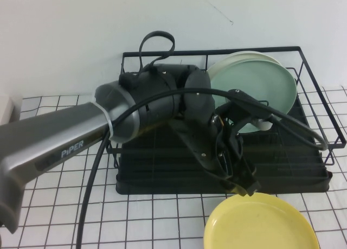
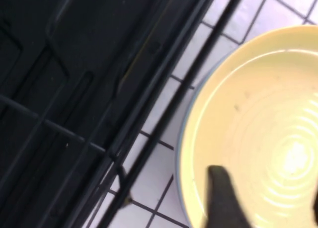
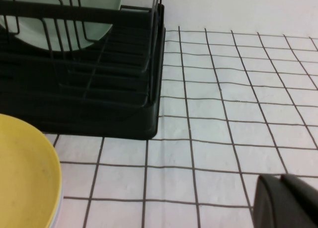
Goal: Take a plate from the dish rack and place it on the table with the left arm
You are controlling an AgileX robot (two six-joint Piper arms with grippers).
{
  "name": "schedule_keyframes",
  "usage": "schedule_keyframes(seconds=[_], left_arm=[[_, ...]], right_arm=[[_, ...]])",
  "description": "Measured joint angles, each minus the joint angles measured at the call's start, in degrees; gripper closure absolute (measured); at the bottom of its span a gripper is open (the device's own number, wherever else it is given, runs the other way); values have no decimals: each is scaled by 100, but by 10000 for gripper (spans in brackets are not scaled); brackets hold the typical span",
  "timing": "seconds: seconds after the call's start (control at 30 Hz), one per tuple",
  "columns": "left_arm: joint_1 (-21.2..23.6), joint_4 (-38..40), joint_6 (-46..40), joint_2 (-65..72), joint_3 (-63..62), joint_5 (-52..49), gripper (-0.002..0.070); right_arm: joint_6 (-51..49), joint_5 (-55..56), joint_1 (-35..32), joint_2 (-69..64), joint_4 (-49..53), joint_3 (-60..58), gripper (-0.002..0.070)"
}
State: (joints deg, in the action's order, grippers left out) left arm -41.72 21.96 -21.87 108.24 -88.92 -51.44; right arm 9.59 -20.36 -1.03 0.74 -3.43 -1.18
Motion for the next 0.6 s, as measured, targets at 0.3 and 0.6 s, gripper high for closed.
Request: schedule_keyframes(seconds=[0.3,0.6], left_arm=[[0,0,26,-162,-146,-189,653],[0,34,120,-1689,939,332,673]], right_arm=[[0,0,0,0,0,0,678],[0,0,0,0,0,0,678]])
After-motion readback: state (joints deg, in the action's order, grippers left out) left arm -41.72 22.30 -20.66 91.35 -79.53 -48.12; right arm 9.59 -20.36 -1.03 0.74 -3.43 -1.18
